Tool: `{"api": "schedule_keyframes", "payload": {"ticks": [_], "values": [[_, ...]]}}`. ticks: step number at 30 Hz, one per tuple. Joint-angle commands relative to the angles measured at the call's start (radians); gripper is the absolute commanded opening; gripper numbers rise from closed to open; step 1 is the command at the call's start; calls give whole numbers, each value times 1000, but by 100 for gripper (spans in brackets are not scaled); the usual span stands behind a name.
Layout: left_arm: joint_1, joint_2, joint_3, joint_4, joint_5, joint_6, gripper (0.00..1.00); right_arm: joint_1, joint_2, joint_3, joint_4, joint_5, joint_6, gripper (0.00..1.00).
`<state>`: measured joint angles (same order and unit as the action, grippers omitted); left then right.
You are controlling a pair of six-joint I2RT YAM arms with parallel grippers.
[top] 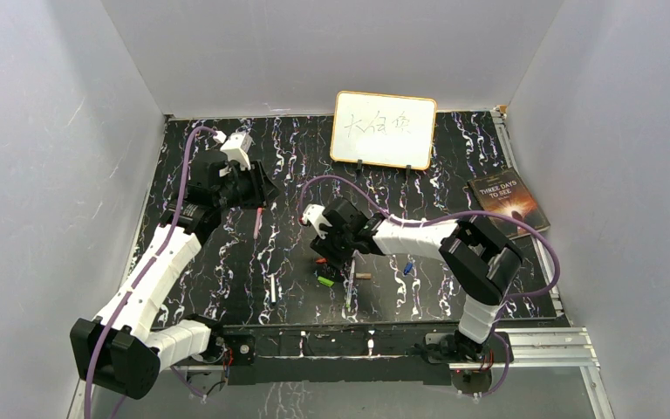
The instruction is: Insert the pens into the pen caps
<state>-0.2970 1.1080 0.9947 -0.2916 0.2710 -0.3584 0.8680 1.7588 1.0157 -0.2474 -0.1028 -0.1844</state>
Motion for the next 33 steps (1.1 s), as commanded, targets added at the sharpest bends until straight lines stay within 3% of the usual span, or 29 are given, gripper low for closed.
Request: {"api": "schedule_keyframes", "payload": {"ticks": [1, 3, 6, 9, 21, 25, 28, 30, 33], "values": [[8, -36, 8, -11, 29, 29, 36, -2, 22, 28, 13, 1, -11, 47], [8, -38, 15, -17, 34, 45, 36, -1, 17, 21, 13, 7, -10, 42], [9, -40, 17, -23, 28, 59, 37, 3, 11, 20, 5, 15, -7, 18], [8, -41, 8, -17, 25, 58, 37, 6, 1, 19, 5, 17, 0, 0], [9, -41, -69, 110, 84, -13, 37, -6, -79, 12, 141, 160, 62, 0], [7, -55, -108, 188, 134, -49, 37, -22, -164, -1, 215, 216, 159, 0], [9, -102, -217, 363, 168, -140, 43, -42, -252, -23, 281, 211, 306, 0], [6, -164, -329, 569, 179, -236, 49, -55, -317, -64, 366, 171, 410, 0], [3, -216, -461, 858, 196, -385, 49, -79, -416, -145, 539, 95, 560, 0]]}}
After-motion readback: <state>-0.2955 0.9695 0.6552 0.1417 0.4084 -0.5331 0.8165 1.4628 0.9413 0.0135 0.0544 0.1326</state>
